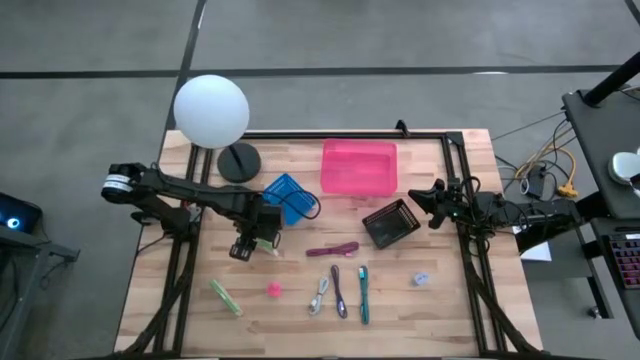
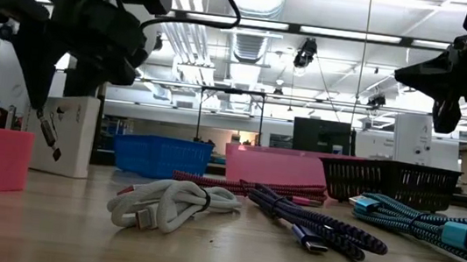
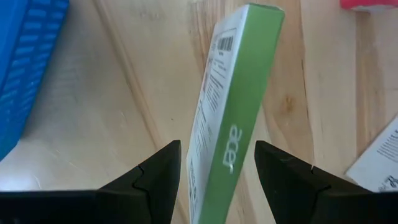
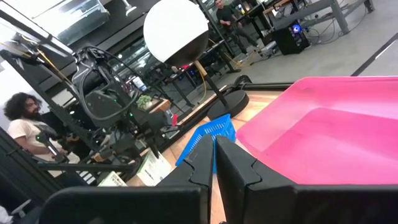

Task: Pick and place items into bin
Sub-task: Put the top white card reader box into the blue bin

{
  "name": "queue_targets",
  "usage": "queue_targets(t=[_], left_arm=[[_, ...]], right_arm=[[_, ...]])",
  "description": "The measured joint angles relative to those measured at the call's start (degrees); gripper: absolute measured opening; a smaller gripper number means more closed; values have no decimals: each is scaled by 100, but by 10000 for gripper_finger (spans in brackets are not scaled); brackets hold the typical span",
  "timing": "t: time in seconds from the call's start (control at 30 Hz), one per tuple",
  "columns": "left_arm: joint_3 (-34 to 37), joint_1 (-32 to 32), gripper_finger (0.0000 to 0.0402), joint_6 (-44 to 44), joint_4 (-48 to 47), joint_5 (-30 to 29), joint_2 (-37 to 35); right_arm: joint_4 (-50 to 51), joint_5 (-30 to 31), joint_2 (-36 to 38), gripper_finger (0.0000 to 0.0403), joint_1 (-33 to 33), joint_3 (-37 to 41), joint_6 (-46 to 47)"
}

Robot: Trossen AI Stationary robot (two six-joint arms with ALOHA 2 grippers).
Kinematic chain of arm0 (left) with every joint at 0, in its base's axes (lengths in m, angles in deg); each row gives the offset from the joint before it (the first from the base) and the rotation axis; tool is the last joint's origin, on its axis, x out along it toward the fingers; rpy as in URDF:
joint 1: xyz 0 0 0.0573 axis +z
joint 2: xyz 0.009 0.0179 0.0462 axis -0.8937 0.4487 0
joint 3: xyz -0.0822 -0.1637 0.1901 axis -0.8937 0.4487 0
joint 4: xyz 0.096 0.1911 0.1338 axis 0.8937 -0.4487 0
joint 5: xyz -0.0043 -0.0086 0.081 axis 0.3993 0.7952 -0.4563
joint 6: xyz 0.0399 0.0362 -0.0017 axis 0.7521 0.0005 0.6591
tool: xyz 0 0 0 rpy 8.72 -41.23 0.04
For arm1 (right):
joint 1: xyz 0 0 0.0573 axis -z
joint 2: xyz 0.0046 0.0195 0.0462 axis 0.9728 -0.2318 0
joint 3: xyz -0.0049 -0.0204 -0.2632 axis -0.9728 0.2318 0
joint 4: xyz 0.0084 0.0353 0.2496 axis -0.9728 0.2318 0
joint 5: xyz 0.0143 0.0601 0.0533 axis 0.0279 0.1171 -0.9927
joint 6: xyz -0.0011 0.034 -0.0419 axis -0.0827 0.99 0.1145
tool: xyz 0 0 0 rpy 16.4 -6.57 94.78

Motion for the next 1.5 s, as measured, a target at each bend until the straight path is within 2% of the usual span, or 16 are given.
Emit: queue_targets(t=[0.2, 0.6, 0.83, 1.17, 1.5], left_arm=[[226, 0, 189, 0, 289, 1, 0], [232, 0, 185, 4, 508, -4, 0], [232, 0, 138, -118, 545, -6, 0], [232, 2, 25, 175, 545, -17, -7], [113, 2, 21, 166, 532, -15, -12]], right_arm=[[0, 0, 0, 9, -1, 0, 0], [0, 0, 0, 9, -1, 0, 0], [0, 0, 0, 9, -1, 0, 0], [0, 0, 0, 9, 1, 0, 0], [0, 0, 0, 9, -1, 0, 0]])
